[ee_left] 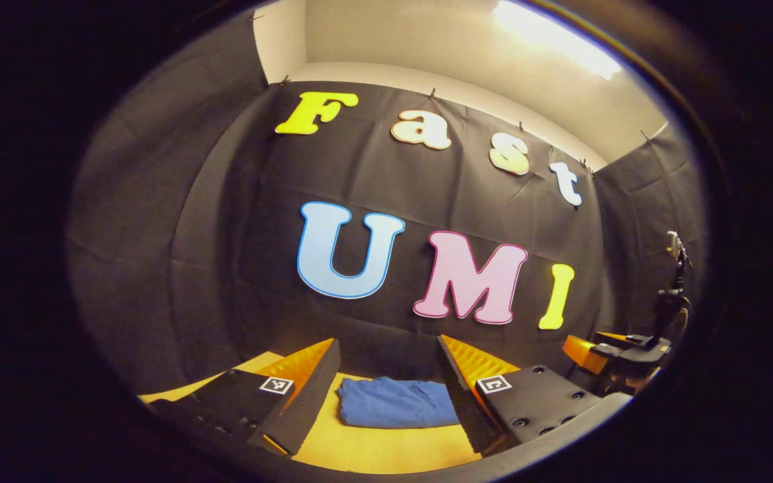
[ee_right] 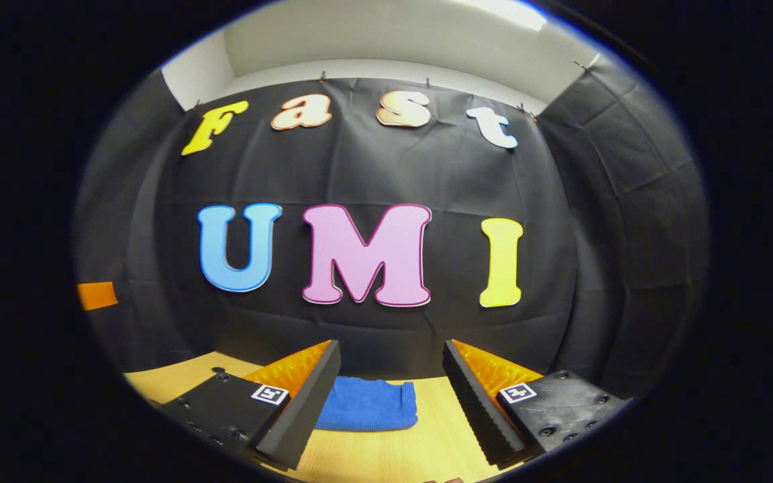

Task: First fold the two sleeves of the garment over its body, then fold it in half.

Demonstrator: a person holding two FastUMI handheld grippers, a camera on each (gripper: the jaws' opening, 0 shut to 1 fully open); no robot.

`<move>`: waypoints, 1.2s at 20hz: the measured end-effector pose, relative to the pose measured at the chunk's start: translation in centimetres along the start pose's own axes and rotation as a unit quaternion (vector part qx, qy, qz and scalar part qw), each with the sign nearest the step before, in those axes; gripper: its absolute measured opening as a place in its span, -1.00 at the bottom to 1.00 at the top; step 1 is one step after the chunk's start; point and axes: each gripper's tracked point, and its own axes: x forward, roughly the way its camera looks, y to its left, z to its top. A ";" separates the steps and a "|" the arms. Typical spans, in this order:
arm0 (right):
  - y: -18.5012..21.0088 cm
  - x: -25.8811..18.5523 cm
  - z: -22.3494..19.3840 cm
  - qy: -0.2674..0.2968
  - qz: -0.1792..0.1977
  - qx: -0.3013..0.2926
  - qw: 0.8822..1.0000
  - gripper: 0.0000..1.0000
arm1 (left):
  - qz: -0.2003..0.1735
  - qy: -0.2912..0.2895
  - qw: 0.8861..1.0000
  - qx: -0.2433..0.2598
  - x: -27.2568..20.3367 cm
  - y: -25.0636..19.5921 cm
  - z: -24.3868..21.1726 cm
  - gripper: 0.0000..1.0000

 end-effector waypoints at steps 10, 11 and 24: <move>-0.7 -12.5 2.0 0.051 0.016 0.013 0.998 0.84 | 0.019 0.011 1.000 0.006 -10.1 -1.5 3.5 0.63; -0.8 -13.0 2.0 0.053 0.015 0.019 0.998 0.92 | 0.015 0.001 1.000 0.015 -10.0 -2.1 4.2 0.63; 1.9 -14.7 2.8 0.053 0.047 0.054 0.996 0.90 | -0.006 0.009 0.999 0.052 -12.0 -3.8 4.0 0.63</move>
